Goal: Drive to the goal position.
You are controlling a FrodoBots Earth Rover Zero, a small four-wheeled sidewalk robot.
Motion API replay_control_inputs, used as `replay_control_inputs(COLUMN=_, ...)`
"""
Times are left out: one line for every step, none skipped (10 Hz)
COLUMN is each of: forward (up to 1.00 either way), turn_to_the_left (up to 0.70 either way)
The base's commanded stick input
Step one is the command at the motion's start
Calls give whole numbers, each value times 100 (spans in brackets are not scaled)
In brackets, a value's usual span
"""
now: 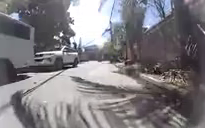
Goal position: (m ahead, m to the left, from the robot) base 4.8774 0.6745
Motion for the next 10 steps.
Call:
replay_control_inputs(forward=100, turn_to_the_left=-40)
replay_control_inputs(forward=100, turn_to_the_left=-40)
replay_control_inputs(forward=100, turn_to_the_left=-21)
replay_control_inputs(forward=100, turn_to_the_left=-1)
replay_control_inputs(forward=100, turn_to_the_left=4)
replay_control_inputs(forward=100, turn_to_the_left=1)
replay_control_inputs(forward=100, turn_to_the_left=7)
replay_control_inputs(forward=100, turn_to_the_left=4)
replay_control_inputs(forward=100, turn_to_the_left=0)
replay_control_inputs(forward=100, turn_to_the_left=0)
